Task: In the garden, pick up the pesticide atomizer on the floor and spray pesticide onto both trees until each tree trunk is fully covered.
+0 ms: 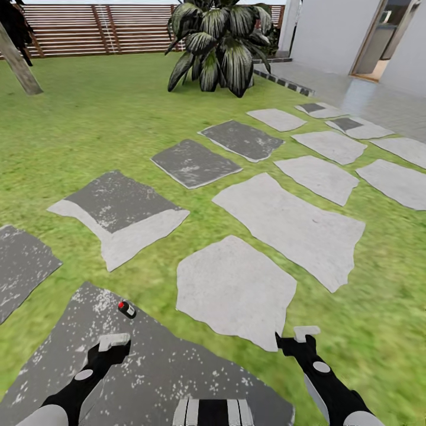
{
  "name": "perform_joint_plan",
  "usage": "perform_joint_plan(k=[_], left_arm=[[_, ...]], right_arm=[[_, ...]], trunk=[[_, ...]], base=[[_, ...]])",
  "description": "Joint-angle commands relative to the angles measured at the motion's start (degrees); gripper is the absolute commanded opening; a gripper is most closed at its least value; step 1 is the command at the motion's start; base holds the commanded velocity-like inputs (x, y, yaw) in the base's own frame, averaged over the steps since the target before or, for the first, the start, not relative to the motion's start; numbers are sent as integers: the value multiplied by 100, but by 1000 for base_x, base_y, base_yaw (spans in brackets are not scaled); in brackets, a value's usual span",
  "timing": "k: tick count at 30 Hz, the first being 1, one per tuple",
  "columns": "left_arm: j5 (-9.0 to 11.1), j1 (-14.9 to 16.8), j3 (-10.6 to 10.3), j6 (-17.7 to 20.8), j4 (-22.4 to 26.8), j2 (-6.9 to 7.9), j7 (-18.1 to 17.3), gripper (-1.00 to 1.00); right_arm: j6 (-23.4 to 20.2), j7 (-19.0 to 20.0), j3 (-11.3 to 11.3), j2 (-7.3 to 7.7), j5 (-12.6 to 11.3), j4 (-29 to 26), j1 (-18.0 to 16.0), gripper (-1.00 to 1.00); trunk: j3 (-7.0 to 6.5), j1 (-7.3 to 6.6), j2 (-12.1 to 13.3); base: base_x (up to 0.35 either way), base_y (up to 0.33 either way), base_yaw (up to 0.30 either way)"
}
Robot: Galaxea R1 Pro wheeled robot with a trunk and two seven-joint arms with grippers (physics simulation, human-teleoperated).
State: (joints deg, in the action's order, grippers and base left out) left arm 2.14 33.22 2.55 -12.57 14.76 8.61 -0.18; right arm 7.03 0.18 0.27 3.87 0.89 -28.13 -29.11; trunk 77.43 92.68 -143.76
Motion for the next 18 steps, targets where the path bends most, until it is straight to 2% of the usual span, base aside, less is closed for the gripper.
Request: perform_joint_plan(k=[1, 18], left_arm=[[2, 0, 0, 0, 0, 0, 0, 100], [-3, 0, -6, -29, 0, 0, 0, 100]], right_arm=[[0, 0, 0, 0, 1, -21, 1, 100], [0, 1, -1, 0, 2, -61, 2, 100]], trunk=[[32, 2, -2], [565, 46, -24]], base=[[0, 0, 0], [0, 0, 0]])
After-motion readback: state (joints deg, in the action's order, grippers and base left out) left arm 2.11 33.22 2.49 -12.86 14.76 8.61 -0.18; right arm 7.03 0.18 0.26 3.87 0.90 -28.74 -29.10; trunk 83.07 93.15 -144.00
